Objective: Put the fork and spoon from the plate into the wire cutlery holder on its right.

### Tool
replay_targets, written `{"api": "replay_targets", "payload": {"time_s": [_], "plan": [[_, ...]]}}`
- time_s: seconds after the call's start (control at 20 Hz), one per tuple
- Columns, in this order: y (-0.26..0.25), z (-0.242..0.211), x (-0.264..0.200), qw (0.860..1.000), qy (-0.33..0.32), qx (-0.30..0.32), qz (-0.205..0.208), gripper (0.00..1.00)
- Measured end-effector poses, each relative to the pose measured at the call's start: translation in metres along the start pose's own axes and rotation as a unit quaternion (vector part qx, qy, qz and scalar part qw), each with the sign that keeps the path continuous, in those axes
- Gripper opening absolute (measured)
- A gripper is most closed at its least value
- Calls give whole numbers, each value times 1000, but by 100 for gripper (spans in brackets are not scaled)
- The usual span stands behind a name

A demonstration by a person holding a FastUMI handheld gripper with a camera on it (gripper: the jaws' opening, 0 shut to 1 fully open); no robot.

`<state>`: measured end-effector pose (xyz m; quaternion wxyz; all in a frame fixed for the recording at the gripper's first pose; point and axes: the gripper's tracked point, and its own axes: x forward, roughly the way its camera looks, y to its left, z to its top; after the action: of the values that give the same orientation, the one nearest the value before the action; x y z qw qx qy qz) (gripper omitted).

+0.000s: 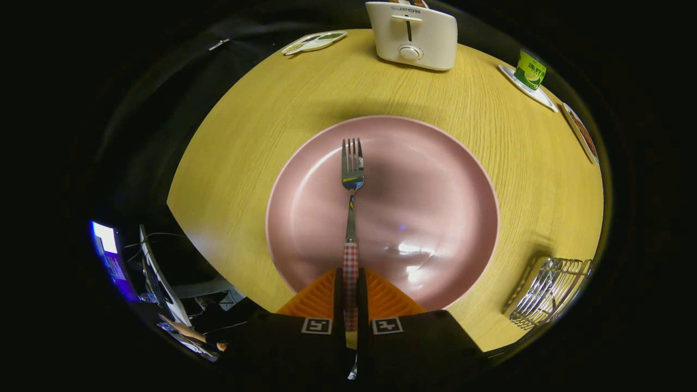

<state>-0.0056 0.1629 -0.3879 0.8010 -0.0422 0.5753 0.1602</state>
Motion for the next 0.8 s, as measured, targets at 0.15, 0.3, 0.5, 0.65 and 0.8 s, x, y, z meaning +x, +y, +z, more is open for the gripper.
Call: {"api": "replay_targets", "payload": {"time_s": [0.15,0.3,0.5,0.65,0.8], "plan": [[-12,-1,-13,1000,-4,-2,-3,12],[-22,1,-33,1000,-7,-1,0,12],[-36,-2,-85,999,-9,-33,12,12],[-56,-18,-130,998,9,-67,18,12],[-85,-44,-177,994,42,-101,2,12]]}}
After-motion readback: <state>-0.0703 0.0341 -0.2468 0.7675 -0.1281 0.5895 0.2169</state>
